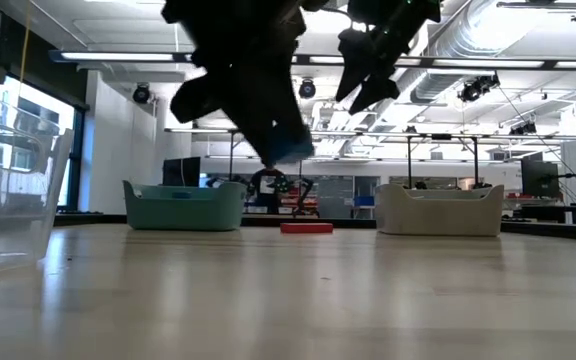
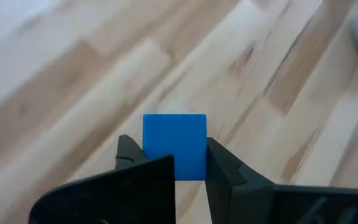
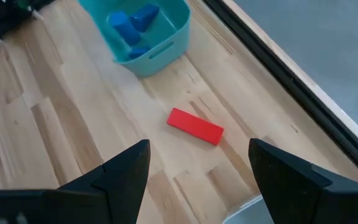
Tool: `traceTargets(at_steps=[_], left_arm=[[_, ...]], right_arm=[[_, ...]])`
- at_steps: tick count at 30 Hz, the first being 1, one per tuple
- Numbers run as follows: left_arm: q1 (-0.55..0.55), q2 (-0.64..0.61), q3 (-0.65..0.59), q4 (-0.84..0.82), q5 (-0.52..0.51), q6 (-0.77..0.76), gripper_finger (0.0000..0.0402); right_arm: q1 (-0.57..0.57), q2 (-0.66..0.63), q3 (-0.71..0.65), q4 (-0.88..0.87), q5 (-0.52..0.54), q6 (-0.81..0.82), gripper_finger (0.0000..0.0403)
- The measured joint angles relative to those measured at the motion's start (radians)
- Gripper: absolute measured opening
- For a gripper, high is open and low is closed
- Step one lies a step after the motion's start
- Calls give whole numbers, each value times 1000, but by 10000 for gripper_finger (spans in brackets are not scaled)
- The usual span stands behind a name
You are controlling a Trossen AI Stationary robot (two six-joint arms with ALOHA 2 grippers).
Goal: Sort & place blocks by color
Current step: Put the blue block into the green bin
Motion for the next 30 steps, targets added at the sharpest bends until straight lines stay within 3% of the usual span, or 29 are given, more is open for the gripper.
traceTargets(at_steps=[18,27,30], left_arm=[[316,-295,-1,-340,-72,210,6],[552,-354,-2,-422,-61,402,6],[638,-355,0,-416,-14,457,6]], right_arm=[[0,0,0,1,-1,-113,264],[0,0,0,98,0,-192,264],[0,0,0,155,0,-192,264]])
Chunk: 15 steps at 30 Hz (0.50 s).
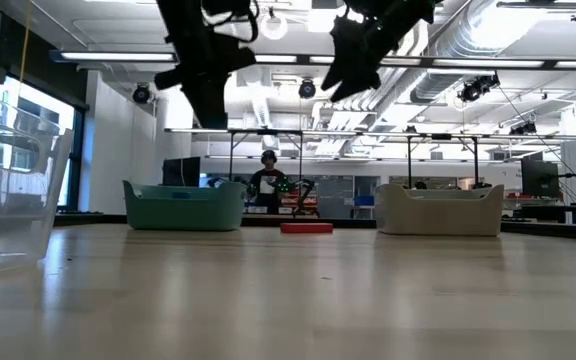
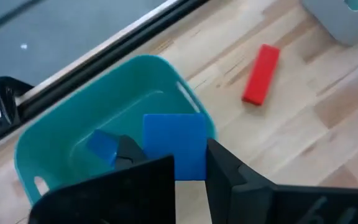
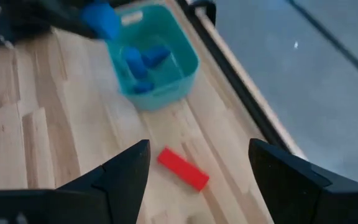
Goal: Sort & place blocks by color
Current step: Put the blue block into the green bin
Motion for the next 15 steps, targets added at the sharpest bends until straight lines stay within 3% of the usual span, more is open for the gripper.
traceTargets(at_steps=[7,15], left_arm=[[144,22,0,5,130,123,6],[222,62,0,-32,180,167,6]], right_arm=[[0,0,0,120,0,-3,264],[0,16,0,208,1,-79,264]])
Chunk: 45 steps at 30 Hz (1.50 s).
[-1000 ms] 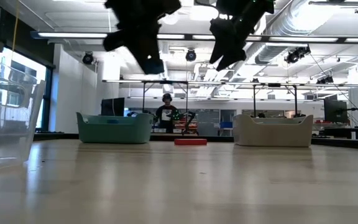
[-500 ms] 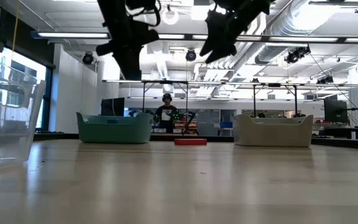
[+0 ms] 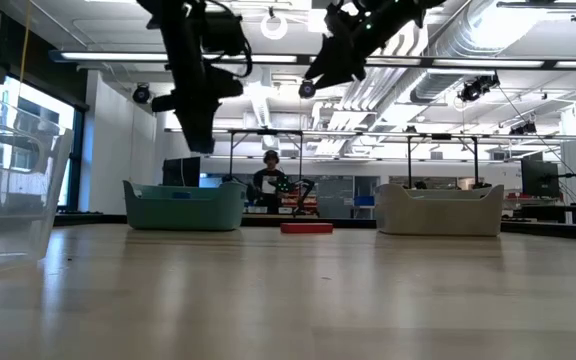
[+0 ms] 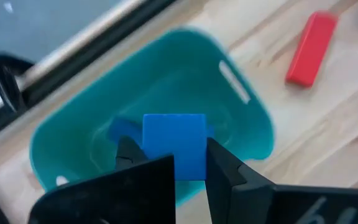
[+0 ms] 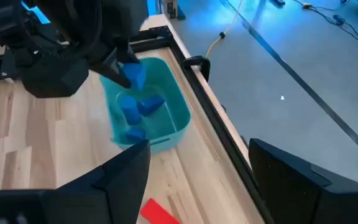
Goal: Sort & place blocks by color
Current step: Put the blue block into the green bin
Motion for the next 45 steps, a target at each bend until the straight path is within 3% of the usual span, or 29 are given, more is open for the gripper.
traceTargets(at_steps=[16,25,34,45], left_arm=[[0,147,0,-14,75,78,6],[10,153,0,-14,88,80,6],[32,153,0,-14,167,106,7],[36,153,0,-14,171,106,60]], right_arm=[[0,176,0,10,-5,-50,264],[0,259,0,-5,-74,-239,264],[0,329,0,-52,-107,-418,264],[0,398,0,-68,-106,-526,264]])
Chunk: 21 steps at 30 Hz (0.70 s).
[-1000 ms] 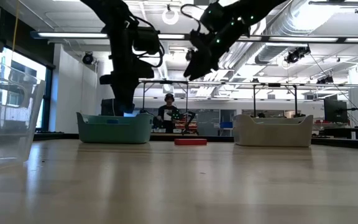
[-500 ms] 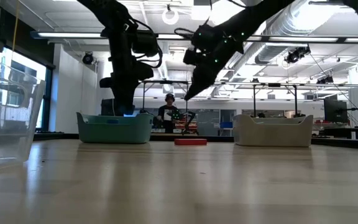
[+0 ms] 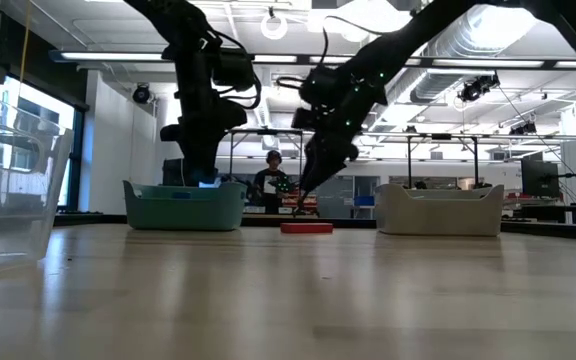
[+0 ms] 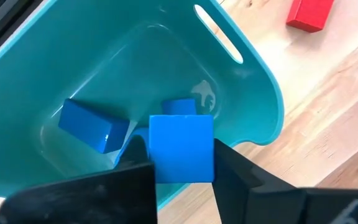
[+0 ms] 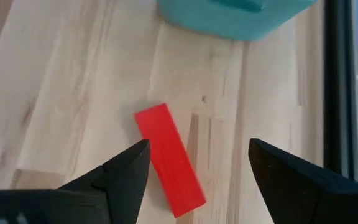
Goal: Sort & place blocks by color
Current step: Put the blue block into the green bin, then put the red block into the transparent bin
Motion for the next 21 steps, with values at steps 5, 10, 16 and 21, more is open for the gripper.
traceTargets(at_steps=[5,10,16,21], left_arm=[[0,0,0,0,12,0,71],[0,0,0,0,12,0,86],[0,-1,0,0,12,0,111],[0,-1,0,0,12,0,124]], right_arm=[[0,28,0,-48,23,-64,264],[2,38,0,-83,54,-127,264],[2,38,0,-78,60,-147,264],[2,38,0,-79,59,-147,264]])
